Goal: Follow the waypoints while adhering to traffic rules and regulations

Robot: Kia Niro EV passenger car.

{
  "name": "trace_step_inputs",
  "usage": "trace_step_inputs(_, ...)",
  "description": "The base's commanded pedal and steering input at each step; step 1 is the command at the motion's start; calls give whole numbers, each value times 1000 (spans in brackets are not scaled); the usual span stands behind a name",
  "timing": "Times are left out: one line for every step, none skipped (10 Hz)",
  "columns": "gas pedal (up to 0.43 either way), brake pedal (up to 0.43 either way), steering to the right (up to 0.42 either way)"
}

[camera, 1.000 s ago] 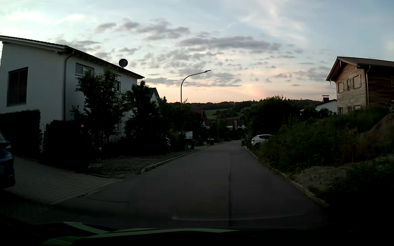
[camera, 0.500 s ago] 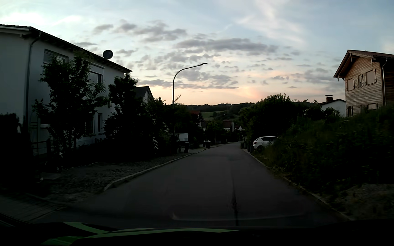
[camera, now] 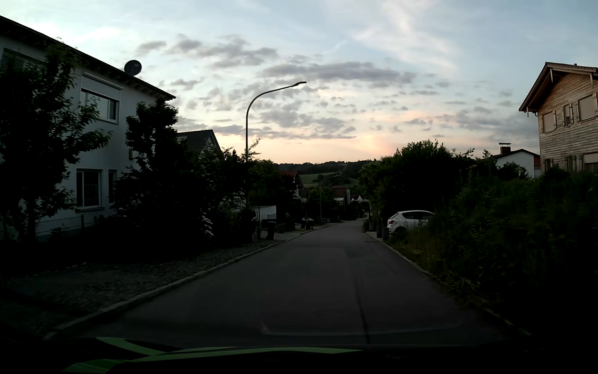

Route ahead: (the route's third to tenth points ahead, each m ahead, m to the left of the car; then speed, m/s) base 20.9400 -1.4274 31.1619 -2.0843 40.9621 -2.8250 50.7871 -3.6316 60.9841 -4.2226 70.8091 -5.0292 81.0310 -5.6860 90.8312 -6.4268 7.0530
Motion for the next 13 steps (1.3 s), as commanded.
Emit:
trace_step_inputs(59,0,22)
trace_step_inputs(59,0,22)
trace_step_inputs(59,0,21)
trace_step_inputs(59,0,20)
trace_step_inputs(59,0,18)
trace_step_inputs(59,0,15)
trace_step_inputs(59,0,13)
trace_step_inputs(59,0,11)
trace_step_inputs(59,0,9)
trace_step_inputs(59,0,8)
trace_step_inputs(59,0,8)
trace_step_inputs(59,0,6)
trace_step_inputs(59,0,6)
